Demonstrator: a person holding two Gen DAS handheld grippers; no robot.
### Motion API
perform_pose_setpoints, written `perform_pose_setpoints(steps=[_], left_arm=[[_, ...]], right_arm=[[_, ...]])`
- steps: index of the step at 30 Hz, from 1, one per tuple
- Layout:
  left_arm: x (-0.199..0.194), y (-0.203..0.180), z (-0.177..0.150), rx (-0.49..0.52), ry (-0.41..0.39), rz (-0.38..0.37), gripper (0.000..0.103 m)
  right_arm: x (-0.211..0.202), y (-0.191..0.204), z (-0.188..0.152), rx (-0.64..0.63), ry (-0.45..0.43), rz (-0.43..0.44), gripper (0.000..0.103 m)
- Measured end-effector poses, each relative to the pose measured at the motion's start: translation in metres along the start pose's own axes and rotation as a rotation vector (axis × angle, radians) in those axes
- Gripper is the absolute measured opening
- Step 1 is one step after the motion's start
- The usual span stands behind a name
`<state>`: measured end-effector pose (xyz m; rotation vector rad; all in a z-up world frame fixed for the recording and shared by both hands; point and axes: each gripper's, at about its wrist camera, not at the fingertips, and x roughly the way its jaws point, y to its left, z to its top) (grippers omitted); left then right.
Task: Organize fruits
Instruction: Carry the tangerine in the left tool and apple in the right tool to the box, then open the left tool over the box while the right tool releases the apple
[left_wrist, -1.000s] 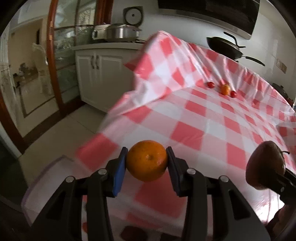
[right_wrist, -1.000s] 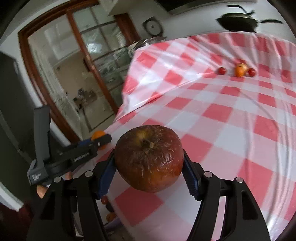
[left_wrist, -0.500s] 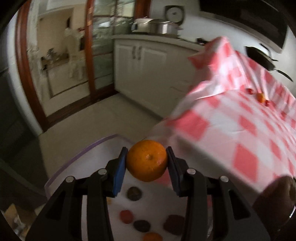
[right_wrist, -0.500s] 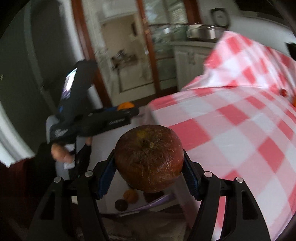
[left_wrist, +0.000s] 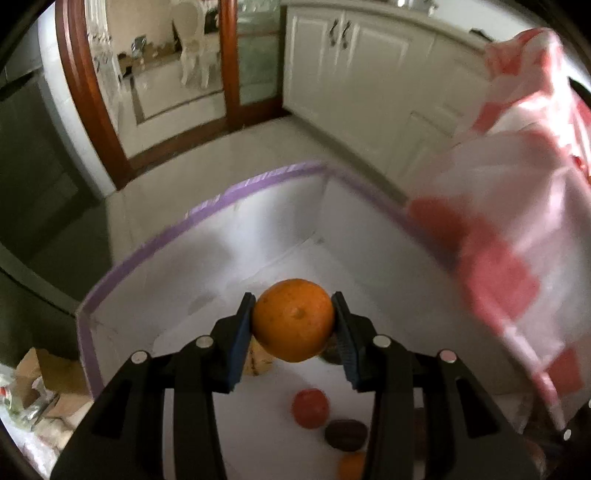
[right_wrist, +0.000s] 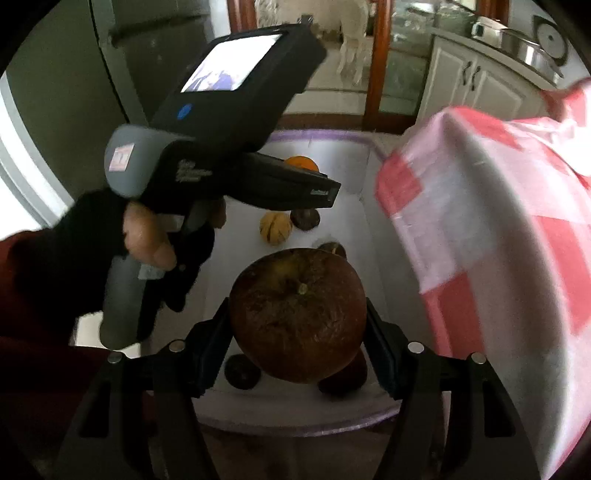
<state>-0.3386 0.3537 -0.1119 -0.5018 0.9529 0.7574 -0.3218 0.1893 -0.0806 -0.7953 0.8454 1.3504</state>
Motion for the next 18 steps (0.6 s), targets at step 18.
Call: perform_pose_setpoints(steps=[18], left_arm=[[0.058,0.005,-0.014,0.011,0.154,0.054,0.043]], right_arm=[[0.090,0.006,0.000,-0.049,0.280,-0.086,0.065]])
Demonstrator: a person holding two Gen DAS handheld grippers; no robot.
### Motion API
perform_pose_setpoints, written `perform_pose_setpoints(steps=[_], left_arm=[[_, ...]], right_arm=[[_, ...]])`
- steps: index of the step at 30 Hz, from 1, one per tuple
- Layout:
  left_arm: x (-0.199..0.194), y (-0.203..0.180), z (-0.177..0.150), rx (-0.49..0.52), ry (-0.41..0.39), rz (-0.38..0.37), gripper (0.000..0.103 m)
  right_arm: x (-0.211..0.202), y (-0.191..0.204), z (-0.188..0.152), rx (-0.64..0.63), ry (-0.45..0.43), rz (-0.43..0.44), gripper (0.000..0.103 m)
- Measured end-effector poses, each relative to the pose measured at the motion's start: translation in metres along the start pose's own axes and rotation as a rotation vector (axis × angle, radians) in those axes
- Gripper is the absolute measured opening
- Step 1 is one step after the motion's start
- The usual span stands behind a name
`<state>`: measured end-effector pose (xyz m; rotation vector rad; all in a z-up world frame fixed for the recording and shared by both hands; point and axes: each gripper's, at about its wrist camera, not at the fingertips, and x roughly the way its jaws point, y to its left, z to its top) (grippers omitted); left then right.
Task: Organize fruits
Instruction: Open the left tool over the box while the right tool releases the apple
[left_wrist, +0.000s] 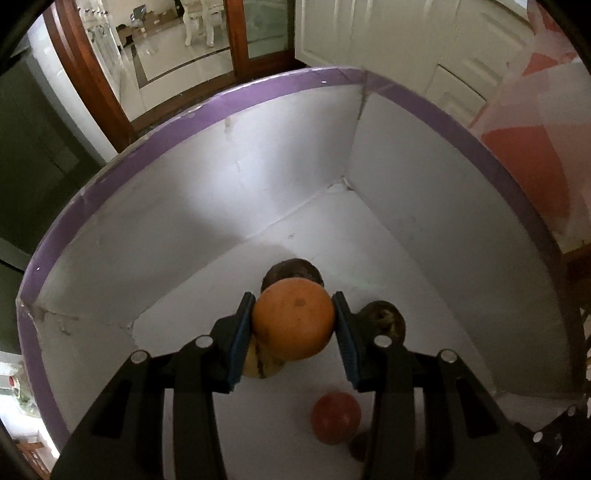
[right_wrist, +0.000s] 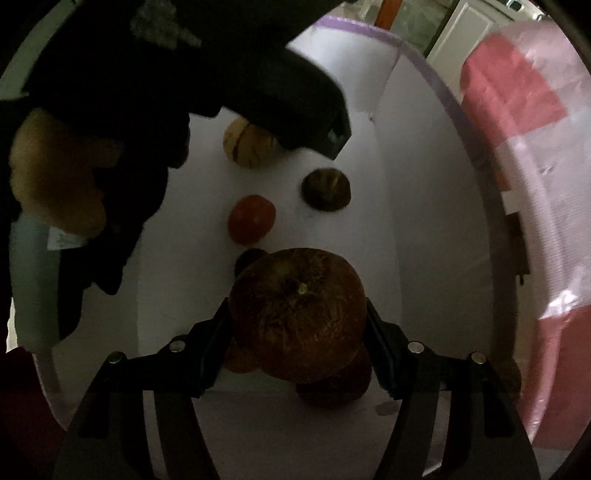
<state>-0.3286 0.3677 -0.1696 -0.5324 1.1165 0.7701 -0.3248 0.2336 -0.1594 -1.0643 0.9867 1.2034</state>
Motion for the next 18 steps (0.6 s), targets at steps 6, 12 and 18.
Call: perform_pose_setpoints(steps=[6,12,18], left_arm=[[-0.003,-0.006,-0.004,0.019,-0.019,-0.020,0.044],[-0.008,-0.006,0.000,0.015,-0.062,-0.023,0.068],[-0.009,-0.002,0.004,-0.006,-0.065,-0.032,0.080]], right_arm=[[-0.002,0.001,-0.003,0.013,-0.004,0.001,0.066],[0.001,-0.003,0.003,0.020,-0.002,0.006,0.066],[-0.013,-0.004,0.002,0.019,-0.072,-0.024,0.077]])
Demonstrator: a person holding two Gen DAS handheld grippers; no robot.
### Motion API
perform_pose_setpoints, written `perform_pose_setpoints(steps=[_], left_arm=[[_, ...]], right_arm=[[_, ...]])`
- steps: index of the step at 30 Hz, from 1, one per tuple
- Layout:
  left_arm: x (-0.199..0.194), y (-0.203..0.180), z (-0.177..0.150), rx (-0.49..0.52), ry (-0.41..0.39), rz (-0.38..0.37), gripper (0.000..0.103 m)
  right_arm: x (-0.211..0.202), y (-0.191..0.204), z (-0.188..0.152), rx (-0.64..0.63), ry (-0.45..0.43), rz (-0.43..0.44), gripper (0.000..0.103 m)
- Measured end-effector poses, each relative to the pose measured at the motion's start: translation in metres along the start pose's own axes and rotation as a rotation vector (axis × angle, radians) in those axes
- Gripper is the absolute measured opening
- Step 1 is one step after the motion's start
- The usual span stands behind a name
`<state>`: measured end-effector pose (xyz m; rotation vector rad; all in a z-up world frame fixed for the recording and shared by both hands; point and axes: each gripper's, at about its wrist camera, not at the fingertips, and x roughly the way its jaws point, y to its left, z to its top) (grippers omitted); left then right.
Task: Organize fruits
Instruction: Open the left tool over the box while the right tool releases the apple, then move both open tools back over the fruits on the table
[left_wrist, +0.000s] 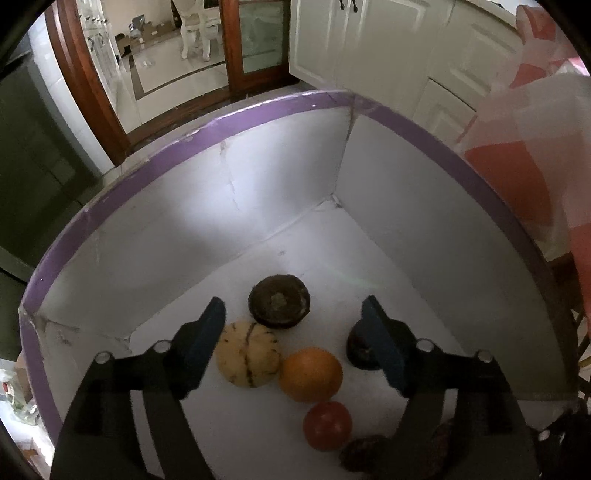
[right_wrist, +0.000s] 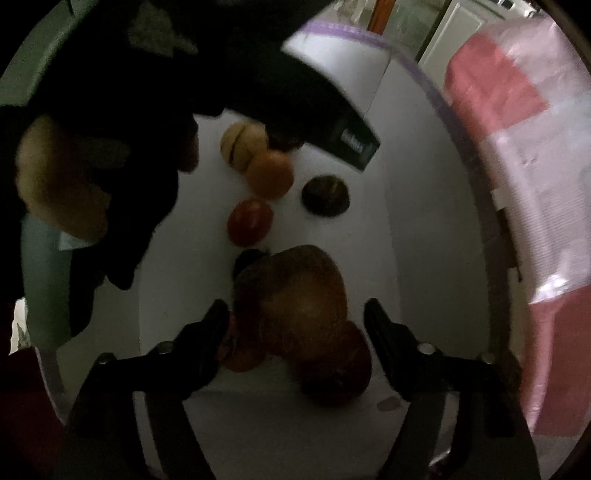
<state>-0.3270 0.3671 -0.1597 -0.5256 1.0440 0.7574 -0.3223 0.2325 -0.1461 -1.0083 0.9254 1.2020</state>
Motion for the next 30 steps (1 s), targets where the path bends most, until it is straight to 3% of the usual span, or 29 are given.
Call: perform_pose_setpoints(steps=[5,11,17,20,26,30], left_arm=[[-0.003,0.004,0.003,-0.024,-0.030,0.001,0.089],[-0.011,0.002,0.004,-0.014,-0.047,0.011,0.092],[-0.035,-0.001,0.013,0.018,-0.092,0.071,0.094],[-0.052,-0.001,0.020,0.007,-0.133,0.128,0.094],[-0.113,-0.018,0.038,-0.048,-0.343,0.224,0.098],[-0.160,-0.063,0.049,0.015,-0.474,0.165,0.099]], right_arm=[[-0.019,0.003,0.001,-0.016,-0.079,-0.018,0.081],[-0.048,0.009,0.000,-0.054,-0.199,-0.018,0.083],[-0.089,0.009,-0.005,-0.078,-0.356,0.001,0.085],[-0.128,0.001,-0.010,-0.034,-0.453,0.013,0.085],[-0.202,-0.041,-0.037,0.119,-0.655,-0.003,0.088],[-0.251,-0.082,-0.071,0.223,-0.777,-0.085,0.088]])
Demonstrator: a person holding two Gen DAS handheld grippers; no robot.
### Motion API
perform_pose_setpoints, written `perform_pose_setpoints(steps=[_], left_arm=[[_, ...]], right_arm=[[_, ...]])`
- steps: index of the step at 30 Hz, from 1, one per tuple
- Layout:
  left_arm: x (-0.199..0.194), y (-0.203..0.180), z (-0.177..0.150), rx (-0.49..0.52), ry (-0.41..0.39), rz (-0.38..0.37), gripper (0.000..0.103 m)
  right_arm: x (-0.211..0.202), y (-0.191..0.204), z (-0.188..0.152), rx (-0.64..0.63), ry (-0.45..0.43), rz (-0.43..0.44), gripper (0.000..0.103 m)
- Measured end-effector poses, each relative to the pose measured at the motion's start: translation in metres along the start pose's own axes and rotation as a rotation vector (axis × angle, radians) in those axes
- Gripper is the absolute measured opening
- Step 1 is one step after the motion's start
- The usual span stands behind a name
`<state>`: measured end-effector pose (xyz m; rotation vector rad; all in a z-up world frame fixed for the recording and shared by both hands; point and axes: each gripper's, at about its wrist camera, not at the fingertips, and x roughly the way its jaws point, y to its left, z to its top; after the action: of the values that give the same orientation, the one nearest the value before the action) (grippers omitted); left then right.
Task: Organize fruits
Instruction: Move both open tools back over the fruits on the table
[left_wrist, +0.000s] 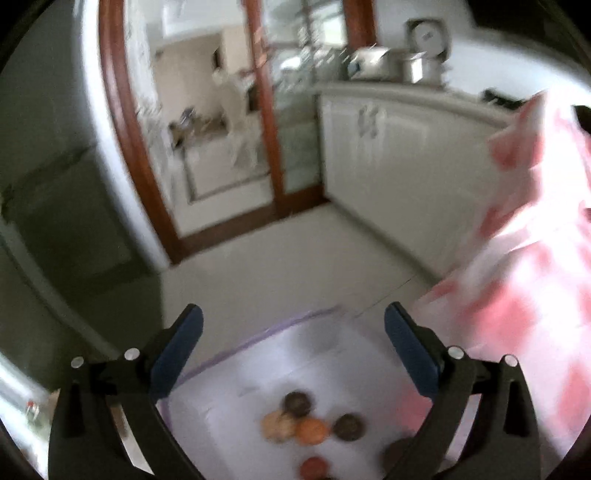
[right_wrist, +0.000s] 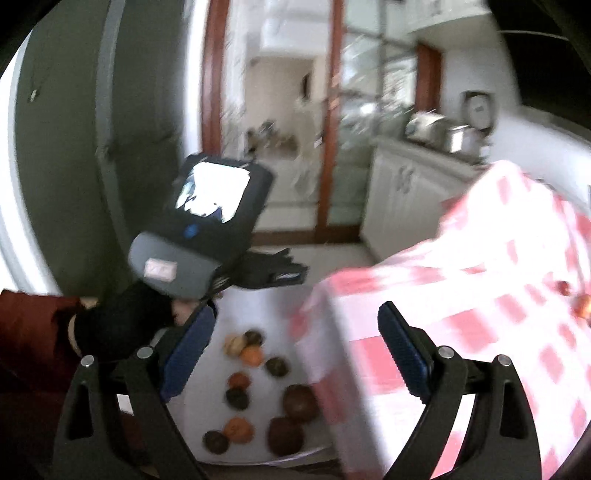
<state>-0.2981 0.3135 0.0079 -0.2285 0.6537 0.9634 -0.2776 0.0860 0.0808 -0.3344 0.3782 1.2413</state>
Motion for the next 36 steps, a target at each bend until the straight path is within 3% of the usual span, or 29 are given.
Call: perform_pose_setpoints(steps=[6,10,13,16,19,23,25,30,36], left_arm=[[-0.066,-0.098,0.041,0.131,-0.143,-0.238,0.101],[-0.086,-0.188,0.062,0.176,-0.110,-0.463,0.101],[-0.088,-0.266,0.070,0.201,-0.095,-0.567,0.101],[-0.084,-0.333,0.069,0.231,-0.108,-0.589,0.101],[-0.068,-0.401,0.061,0.237,-0.044,-0.625,0.101],[-0.049,-0.454,0.063,0.187,0.010,-0.629,0.101],[-0.039,-0.469,0.068,0.158,0.024,-0.629,0.101],[-0.017,-0.495,0.085,0.098,0.062,-0.648,0.101],[-0.005,-0.491,0.085,0.102,0.029,-0.706,0.101]], right_arm=[[-0.069,-0.094,0.003,0.082,-0.126,-0.225,0.088],[-0.094,-0.167,-0.012,0.146,-0.115,-0.363,0.088],[-0.104,-0.222,-0.027,0.187,-0.082,-0.466,0.088],[-0.110,-0.273,-0.044,0.279,-0.059,-0.543,0.088],[-0.123,-0.315,-0.074,0.416,-0.074,-0.589,0.088],[-0.134,-0.354,-0.107,0.608,-0.107,-0.588,0.088],[-0.138,-0.369,-0.121,0.685,-0.102,-0.603,0.088],[-0.146,-0.377,-0.134,0.712,-0.115,-0.672,0.088],[-0.139,-0.387,-0.138,0.772,-0.112,-0.649,0.088]])
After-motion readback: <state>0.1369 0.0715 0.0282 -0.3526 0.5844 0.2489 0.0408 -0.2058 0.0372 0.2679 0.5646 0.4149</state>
